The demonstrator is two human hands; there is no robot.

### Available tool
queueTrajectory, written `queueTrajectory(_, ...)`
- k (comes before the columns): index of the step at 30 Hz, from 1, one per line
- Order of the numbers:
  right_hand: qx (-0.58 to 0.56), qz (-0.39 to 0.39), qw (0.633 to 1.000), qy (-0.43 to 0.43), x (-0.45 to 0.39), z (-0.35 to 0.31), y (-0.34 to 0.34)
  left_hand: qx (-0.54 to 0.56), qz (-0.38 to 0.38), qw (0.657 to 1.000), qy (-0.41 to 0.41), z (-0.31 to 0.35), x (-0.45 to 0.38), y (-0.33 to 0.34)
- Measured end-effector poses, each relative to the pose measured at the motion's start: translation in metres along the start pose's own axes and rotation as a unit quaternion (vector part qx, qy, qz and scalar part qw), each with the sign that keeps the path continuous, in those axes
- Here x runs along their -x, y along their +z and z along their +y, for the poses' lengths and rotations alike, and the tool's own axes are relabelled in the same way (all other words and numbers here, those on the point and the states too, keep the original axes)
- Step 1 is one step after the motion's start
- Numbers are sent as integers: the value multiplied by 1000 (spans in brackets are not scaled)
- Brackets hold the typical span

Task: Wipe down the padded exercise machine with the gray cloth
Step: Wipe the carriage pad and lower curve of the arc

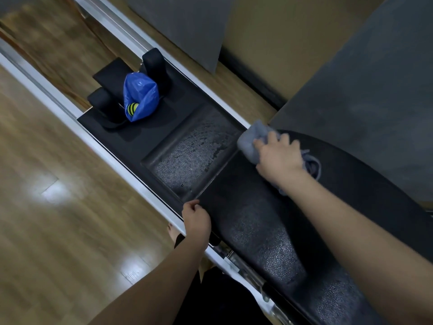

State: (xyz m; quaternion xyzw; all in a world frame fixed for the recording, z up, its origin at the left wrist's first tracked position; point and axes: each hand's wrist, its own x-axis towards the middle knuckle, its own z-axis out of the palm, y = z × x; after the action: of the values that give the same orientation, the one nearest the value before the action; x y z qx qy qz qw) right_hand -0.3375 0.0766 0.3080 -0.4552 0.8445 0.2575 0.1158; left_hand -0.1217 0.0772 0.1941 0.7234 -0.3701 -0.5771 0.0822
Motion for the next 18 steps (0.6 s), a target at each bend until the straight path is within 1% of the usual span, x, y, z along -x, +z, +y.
queueTrajectory(2, -19, -11, 996, -81, 25, -32, 3, 21, 4, 1000, -9, 7, -1, 1)
queueTrajectory(5, -47, -39, 980, -191, 61, -78, 7, 77, -5, 997, -24, 10, -12, 3)
queueTrajectory(7, -64, -73, 973, -207, 68, -92, 10, 99, -24, 994, -38, 10, -18, 3)
queueTrajectory(10, -100, -107, 973, -176, 51, -81, 6, 61, -18, 998, -24, 8, -23, 0)
queueTrajectory(13, -80, -113, 981, -133, 17, -57, 1, 39, -11, 999, 5, 8, -24, 1)
queueTrajectory(18, -34, -121, 992, 18, -54, -11, -4, 8, -42, 999, 6, 7, -28, -1)
